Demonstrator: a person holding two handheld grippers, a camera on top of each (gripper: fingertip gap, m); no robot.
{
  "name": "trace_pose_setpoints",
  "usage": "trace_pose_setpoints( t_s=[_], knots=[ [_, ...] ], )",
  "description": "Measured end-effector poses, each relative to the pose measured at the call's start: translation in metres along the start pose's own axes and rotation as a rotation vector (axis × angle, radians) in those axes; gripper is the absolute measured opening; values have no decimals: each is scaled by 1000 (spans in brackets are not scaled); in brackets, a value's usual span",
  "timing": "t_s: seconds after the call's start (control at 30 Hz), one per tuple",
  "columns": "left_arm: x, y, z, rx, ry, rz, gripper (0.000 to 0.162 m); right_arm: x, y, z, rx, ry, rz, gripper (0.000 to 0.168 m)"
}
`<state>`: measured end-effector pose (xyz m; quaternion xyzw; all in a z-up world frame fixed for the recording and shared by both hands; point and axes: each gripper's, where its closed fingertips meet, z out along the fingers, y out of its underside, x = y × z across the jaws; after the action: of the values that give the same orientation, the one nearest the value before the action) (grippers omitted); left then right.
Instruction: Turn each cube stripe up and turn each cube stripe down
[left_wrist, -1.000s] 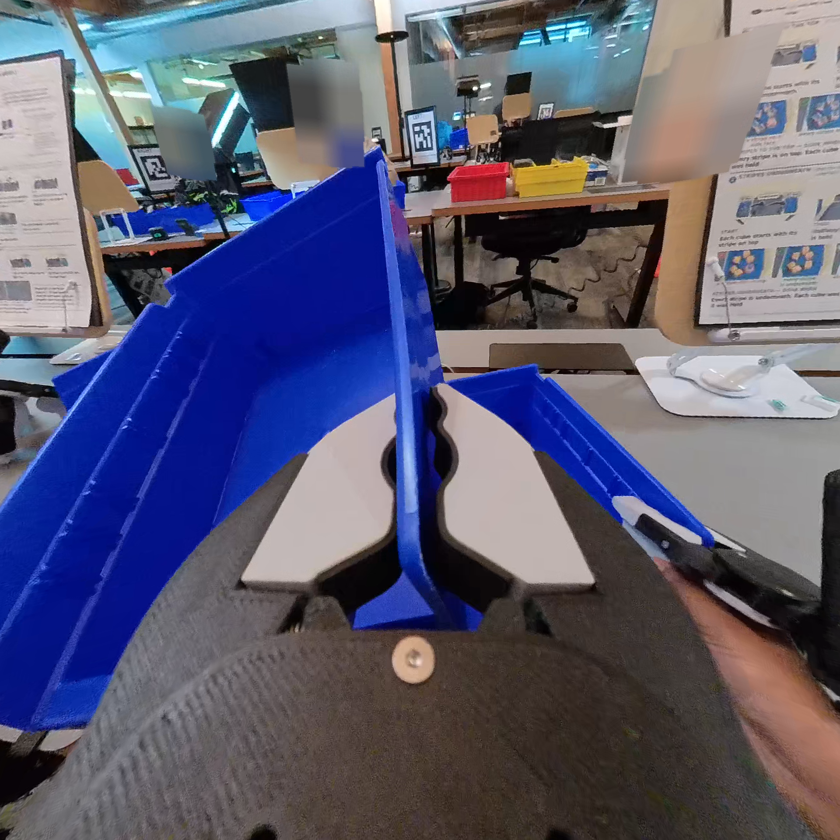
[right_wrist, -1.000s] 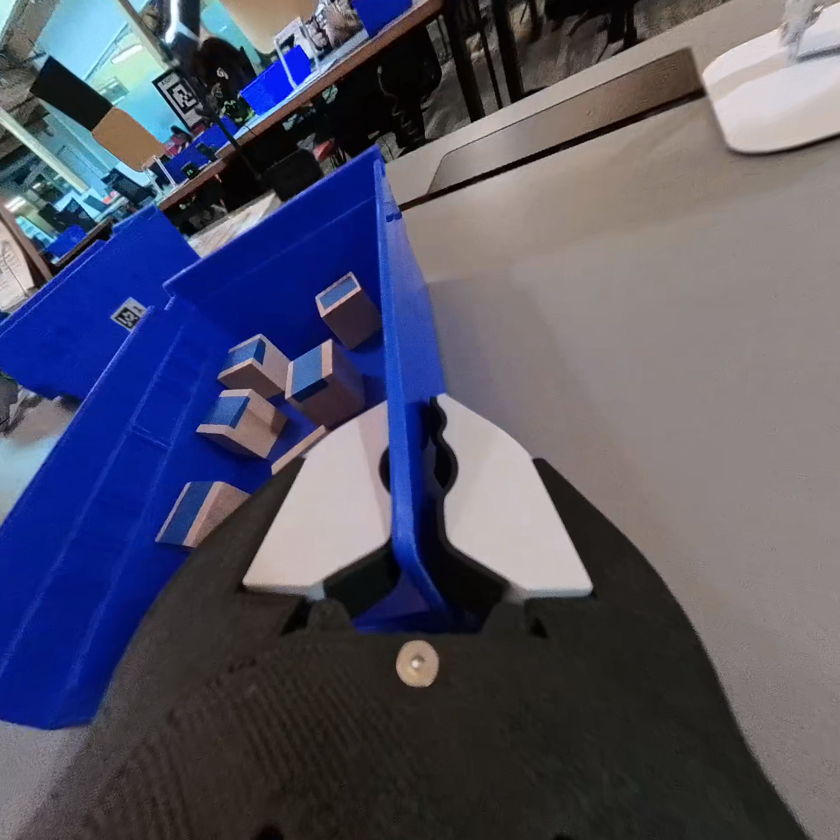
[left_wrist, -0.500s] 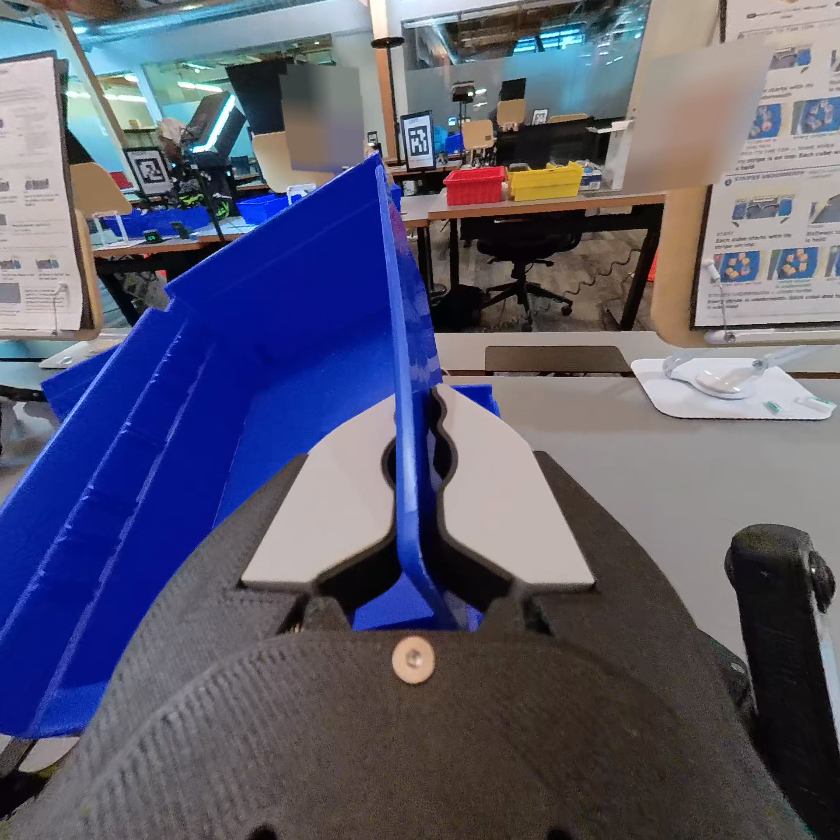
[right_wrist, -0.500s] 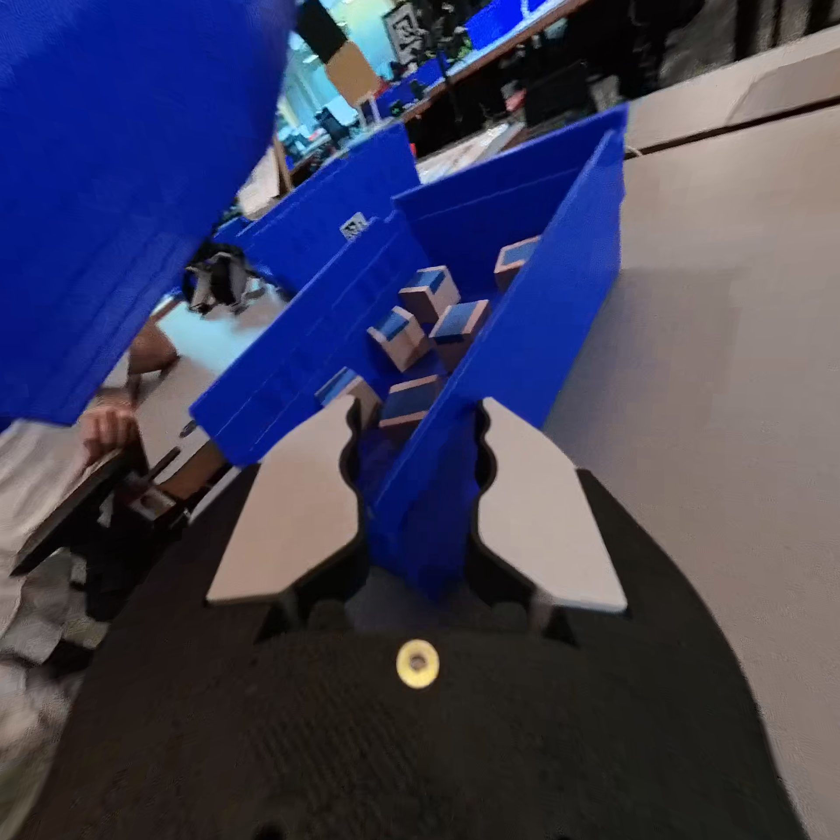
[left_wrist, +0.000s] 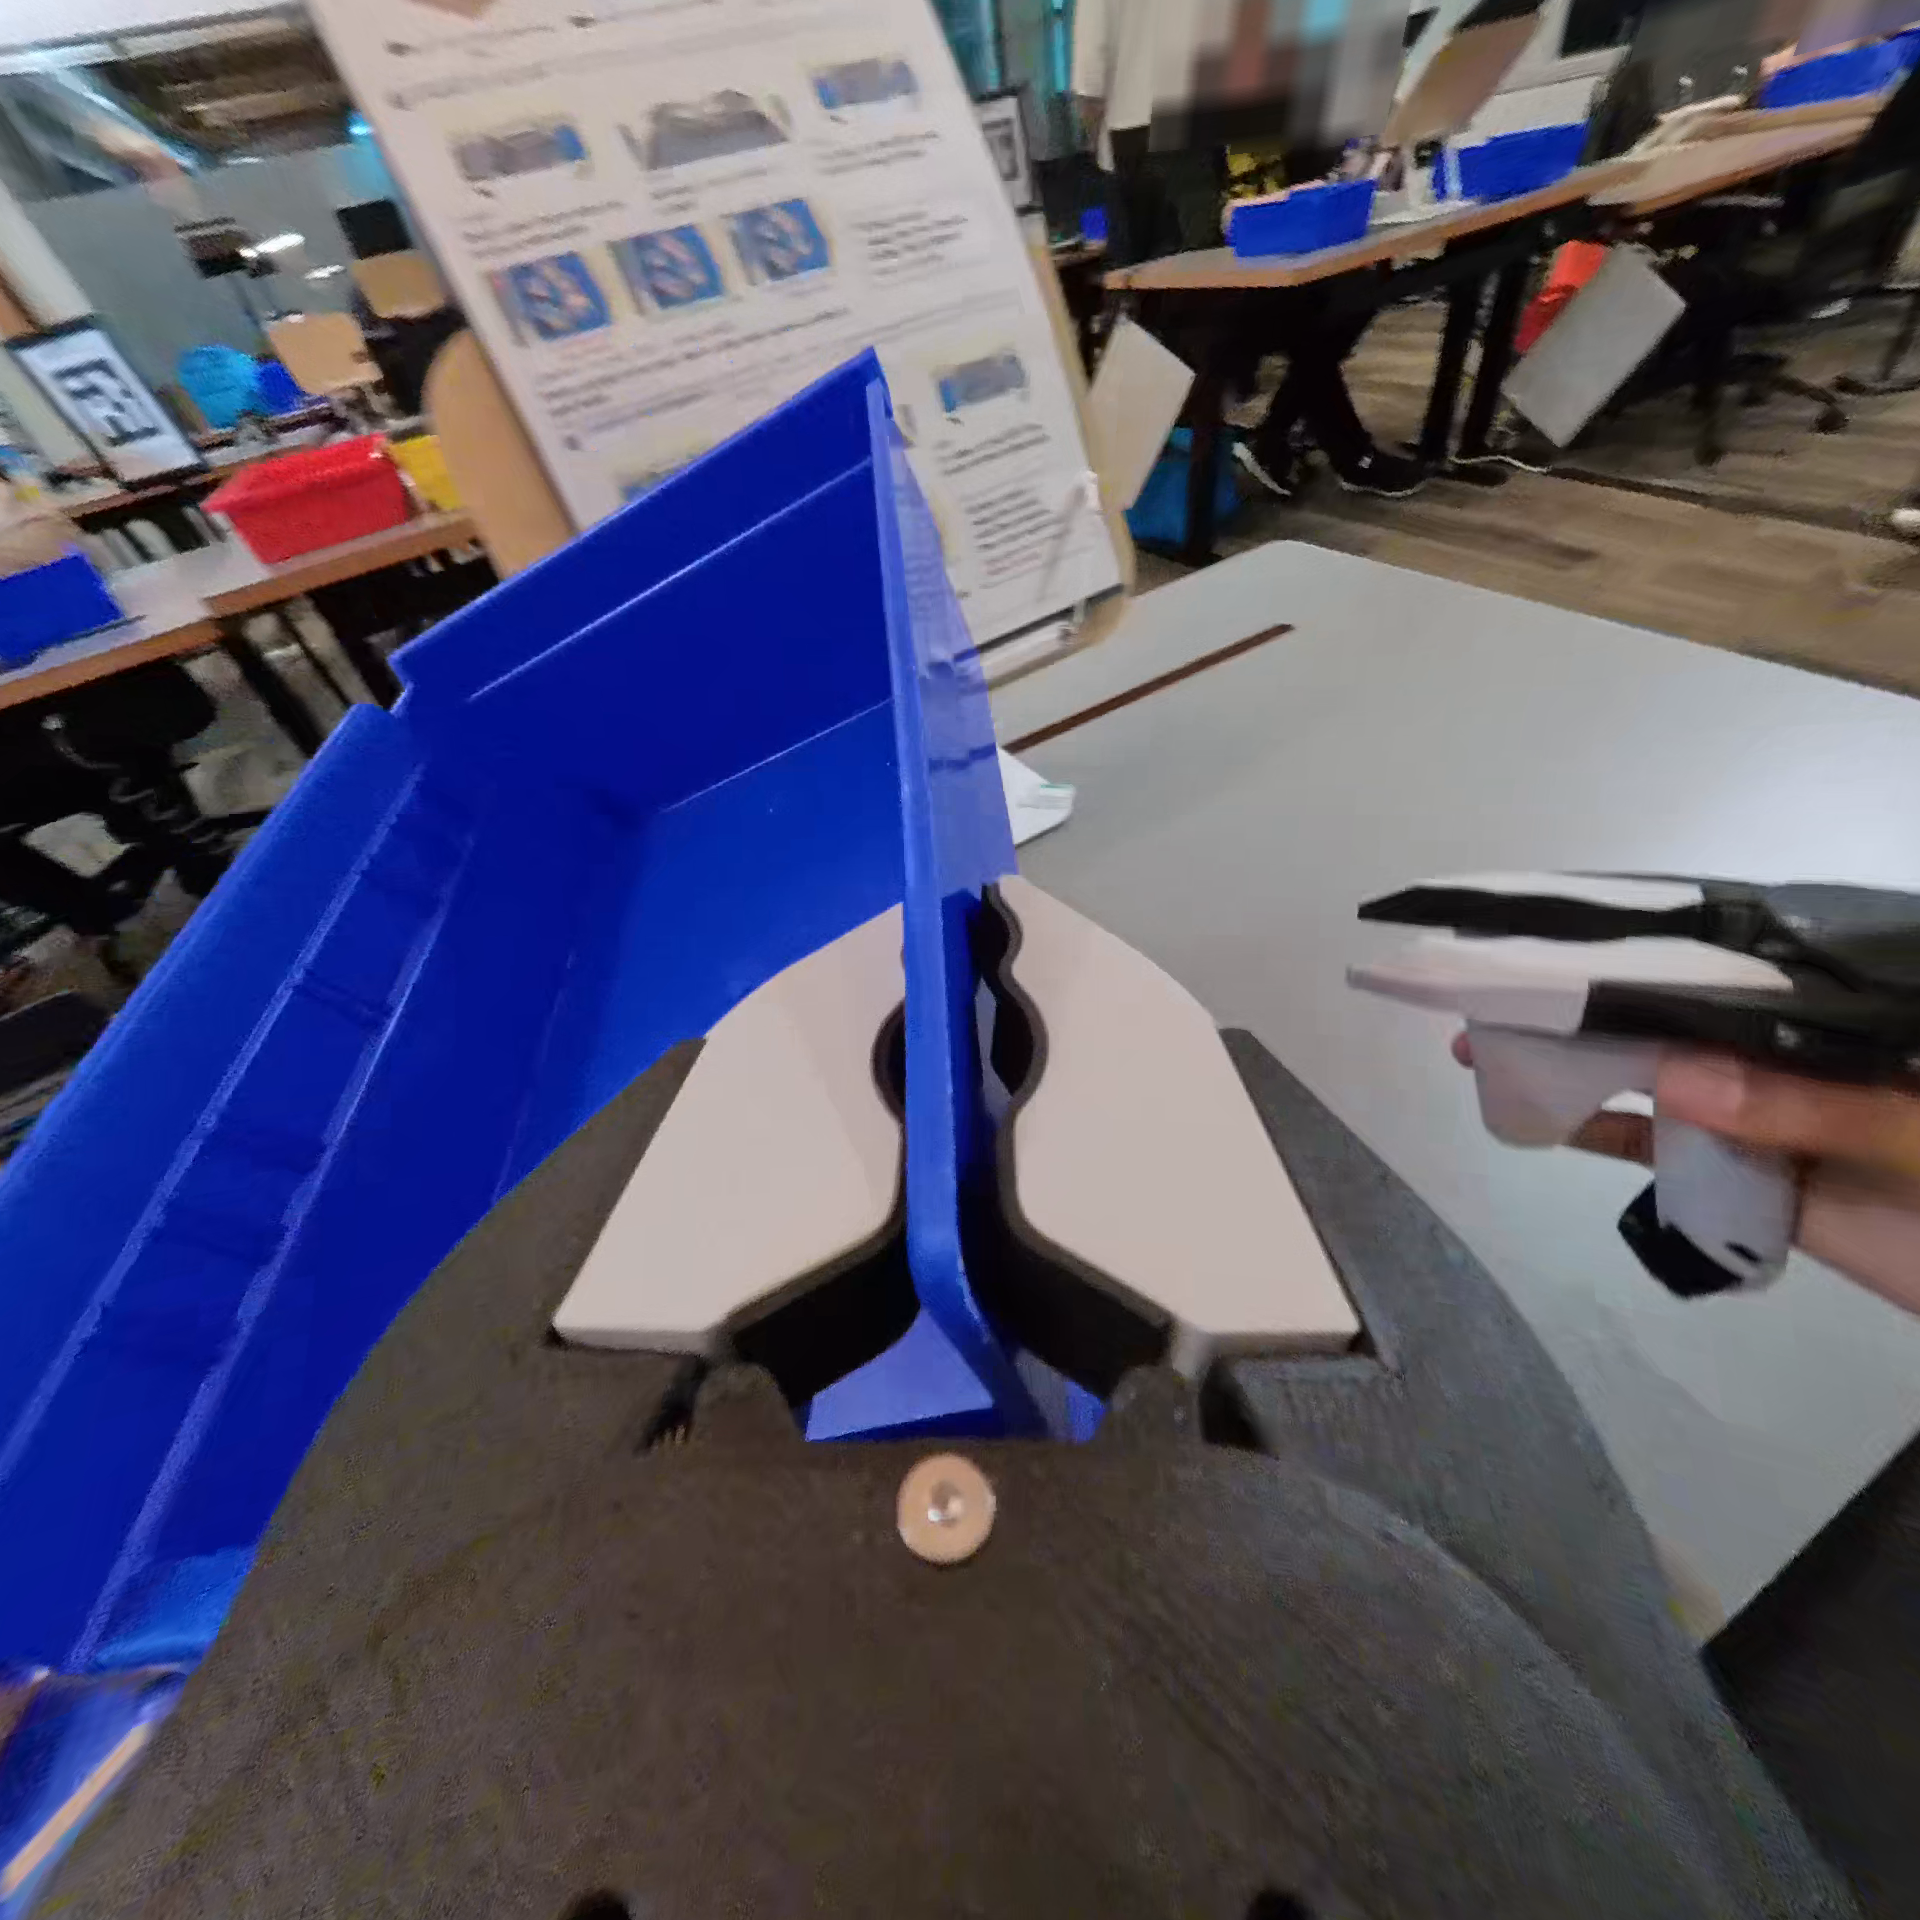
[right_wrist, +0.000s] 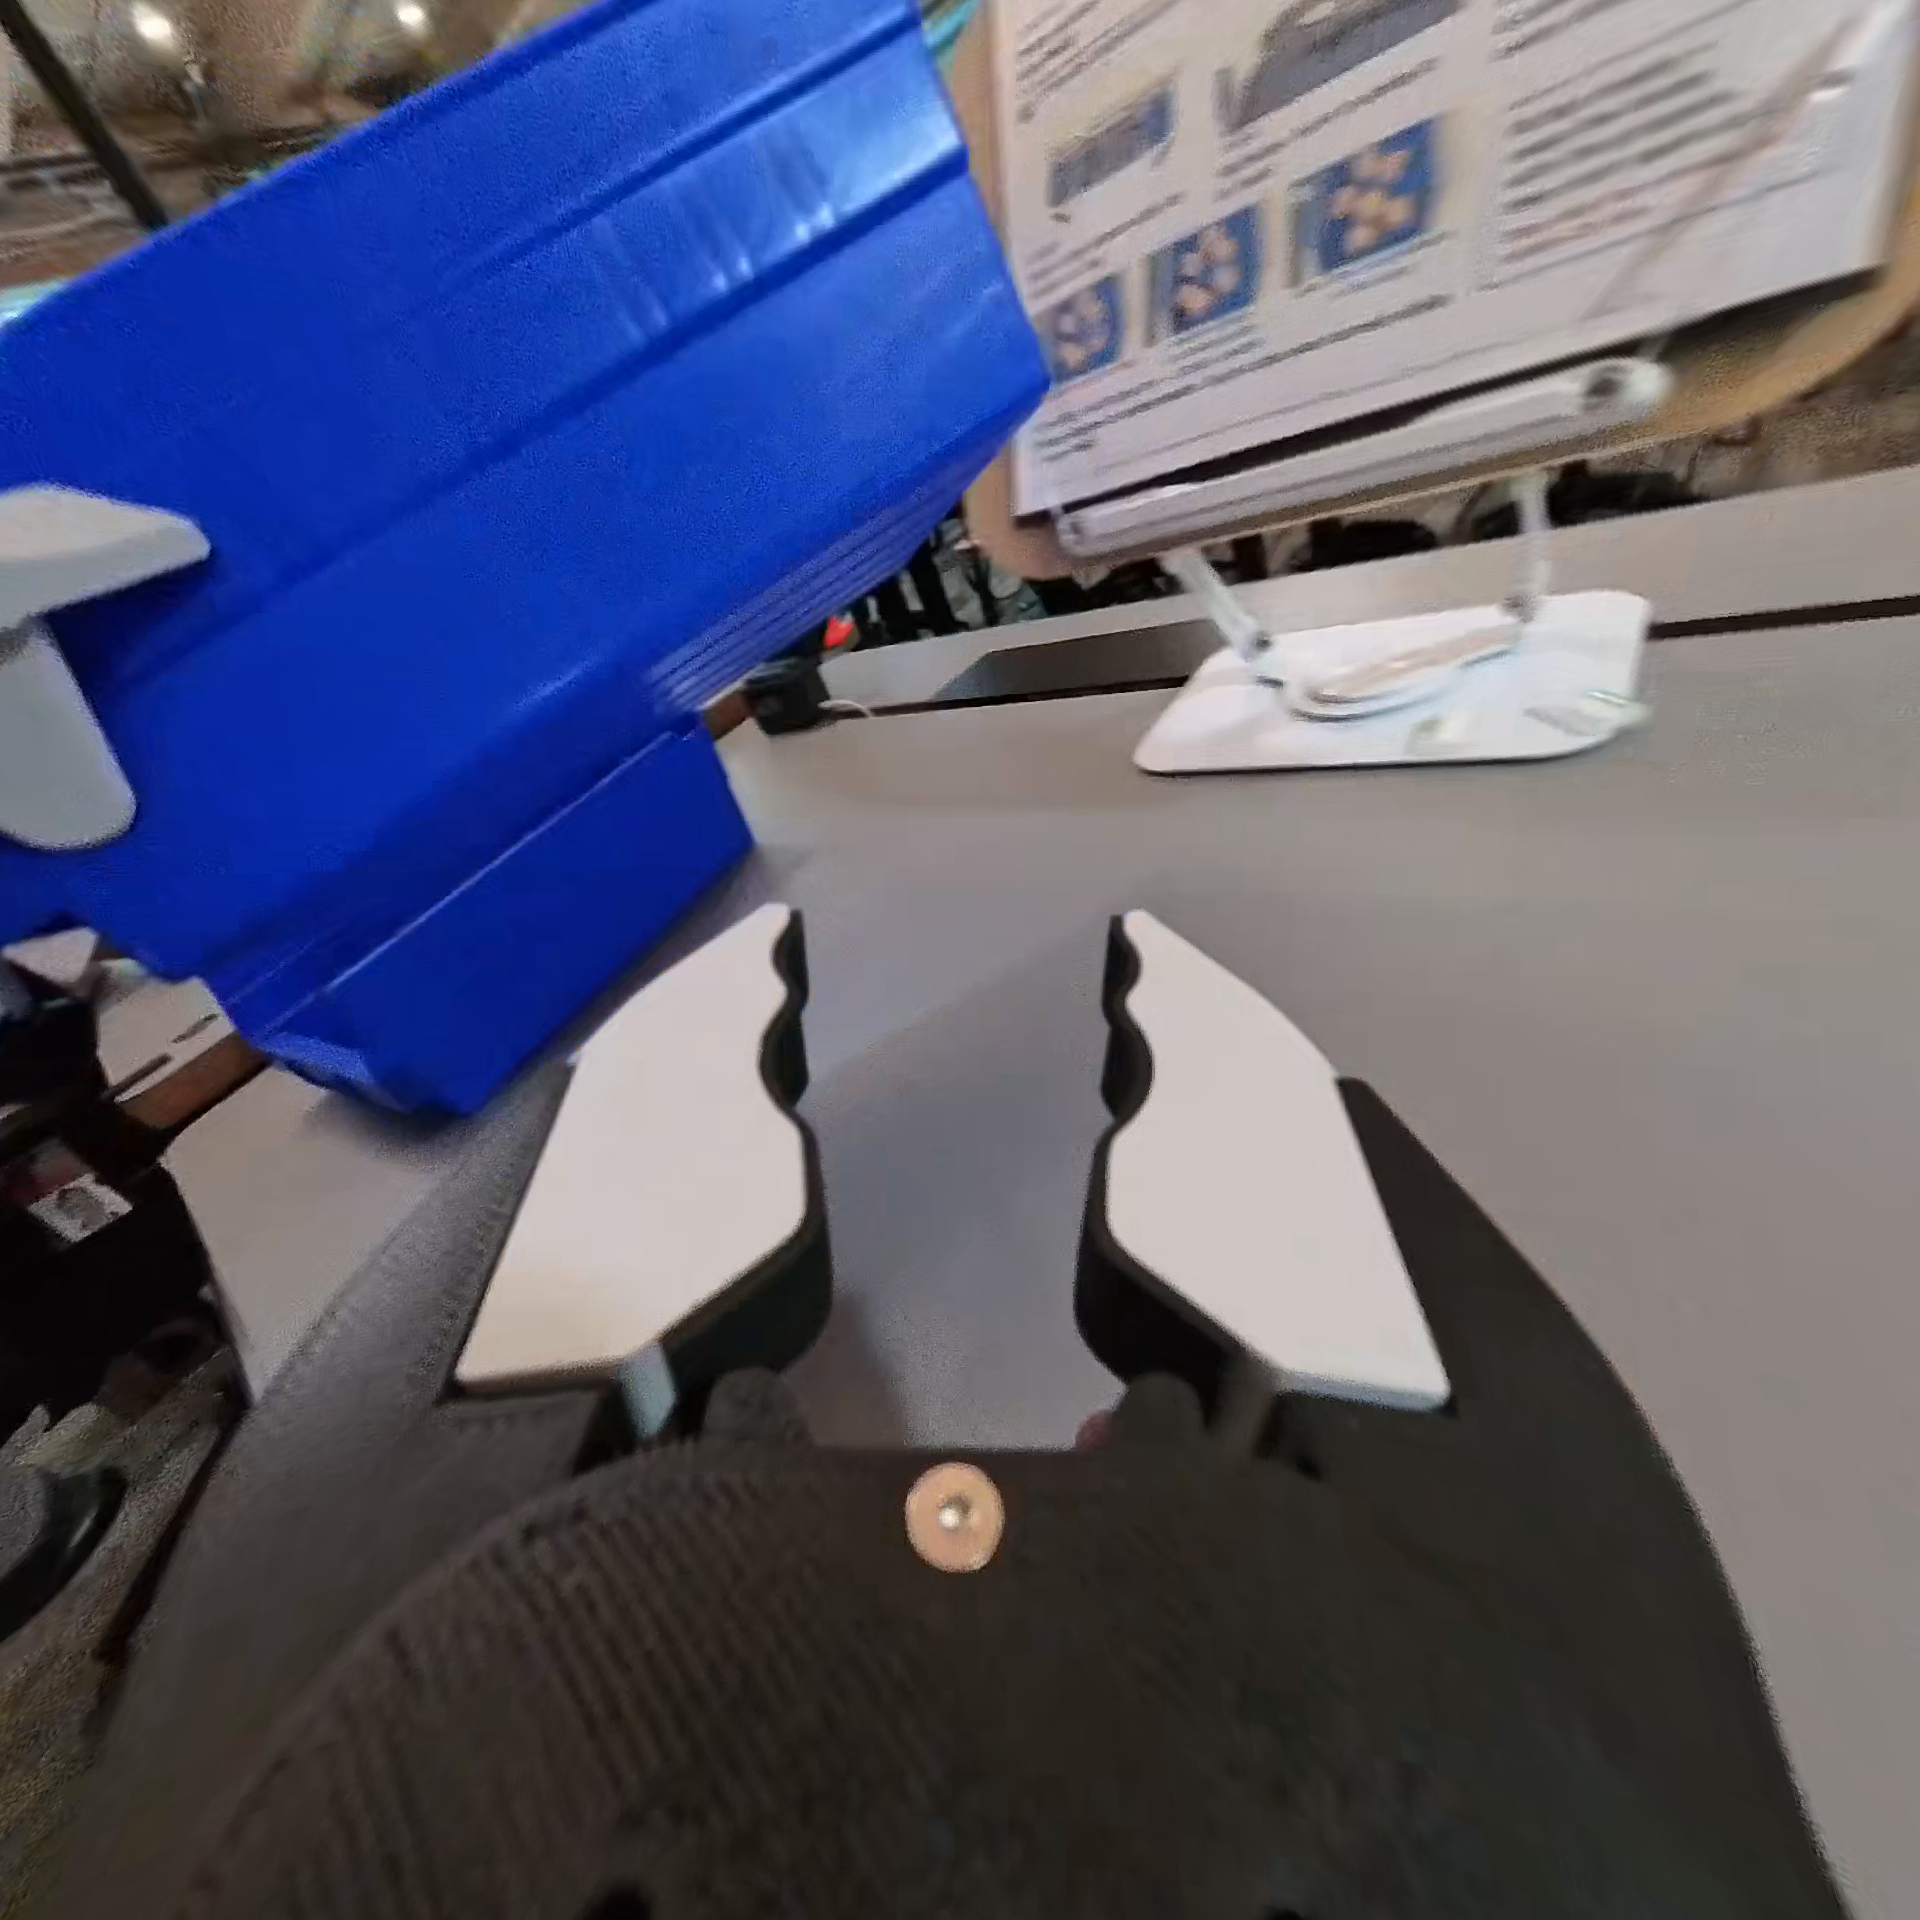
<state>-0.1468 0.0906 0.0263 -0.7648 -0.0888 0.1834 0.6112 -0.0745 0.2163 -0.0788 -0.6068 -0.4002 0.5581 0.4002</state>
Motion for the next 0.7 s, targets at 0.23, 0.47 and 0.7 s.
trace_pose_setpoints(
  t_s=[0.23, 0.47, 0.7],
  knots=[
    [146, 49, 78, -50, 272, 27, 8, 133, -24, -117, 63, 227, 72, 49],
    [227, 45, 138, -81, 331, 80, 6, 172, -20, -205, 136, 374, 180, 49],
    [296, 49, 174, -66, 406, 152, 6, 173, -10, -231, 140, 395, 263, 50]
  ],
)
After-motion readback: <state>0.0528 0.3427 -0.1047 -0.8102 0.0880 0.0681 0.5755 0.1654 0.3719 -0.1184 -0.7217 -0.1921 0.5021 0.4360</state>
